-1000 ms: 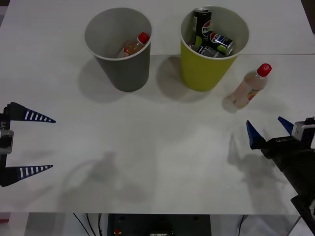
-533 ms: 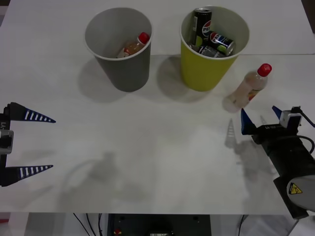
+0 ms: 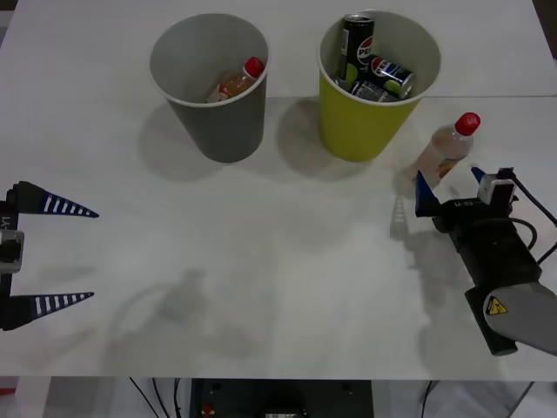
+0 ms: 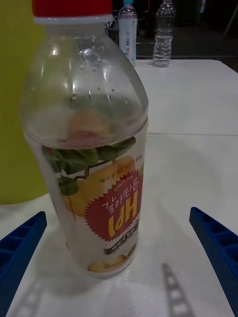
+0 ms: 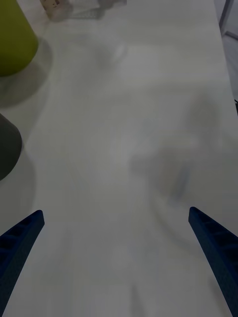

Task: Put the can into the green bin and the plastic bottle into the gray bin

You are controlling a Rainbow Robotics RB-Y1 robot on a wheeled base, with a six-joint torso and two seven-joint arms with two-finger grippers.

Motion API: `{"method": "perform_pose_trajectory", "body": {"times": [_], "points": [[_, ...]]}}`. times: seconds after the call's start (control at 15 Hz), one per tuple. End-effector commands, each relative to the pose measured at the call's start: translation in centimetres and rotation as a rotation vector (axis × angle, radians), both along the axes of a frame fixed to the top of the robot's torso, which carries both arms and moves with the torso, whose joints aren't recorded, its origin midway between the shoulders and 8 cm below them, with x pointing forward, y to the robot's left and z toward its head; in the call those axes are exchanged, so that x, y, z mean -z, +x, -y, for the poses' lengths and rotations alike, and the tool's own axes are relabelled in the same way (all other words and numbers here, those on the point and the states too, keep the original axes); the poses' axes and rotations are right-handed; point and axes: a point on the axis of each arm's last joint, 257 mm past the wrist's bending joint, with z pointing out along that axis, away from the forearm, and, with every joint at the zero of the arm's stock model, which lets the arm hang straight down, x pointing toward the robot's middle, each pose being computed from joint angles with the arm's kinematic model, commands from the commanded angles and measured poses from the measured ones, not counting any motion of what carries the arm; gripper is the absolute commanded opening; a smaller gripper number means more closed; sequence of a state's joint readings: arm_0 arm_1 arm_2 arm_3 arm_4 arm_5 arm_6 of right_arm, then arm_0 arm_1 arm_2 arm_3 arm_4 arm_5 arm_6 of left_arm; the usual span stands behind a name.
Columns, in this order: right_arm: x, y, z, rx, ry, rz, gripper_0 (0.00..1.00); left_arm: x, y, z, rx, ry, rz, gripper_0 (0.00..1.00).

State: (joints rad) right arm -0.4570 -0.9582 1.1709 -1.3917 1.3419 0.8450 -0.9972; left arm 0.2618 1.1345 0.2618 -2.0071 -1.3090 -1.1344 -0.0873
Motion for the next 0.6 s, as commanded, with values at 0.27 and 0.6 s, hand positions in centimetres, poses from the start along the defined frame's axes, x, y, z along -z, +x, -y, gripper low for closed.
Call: {"method": "perform_pose_trajectory", "body": {"times": [0.27, 0.6], "points": [[-0.7, 3.0, -0.7, 0.028, -0.014, 0.039, 1.0, 0.0, 0.0, 0.0, 0.0, 0.0, 0.0, 1.0], [-1.1, 4.6, -0.9, 0.044, -0.02, 0.047, 1.0, 0.0, 0.0, 0.0, 0.0, 0.0, 0.0, 1.0]]}}
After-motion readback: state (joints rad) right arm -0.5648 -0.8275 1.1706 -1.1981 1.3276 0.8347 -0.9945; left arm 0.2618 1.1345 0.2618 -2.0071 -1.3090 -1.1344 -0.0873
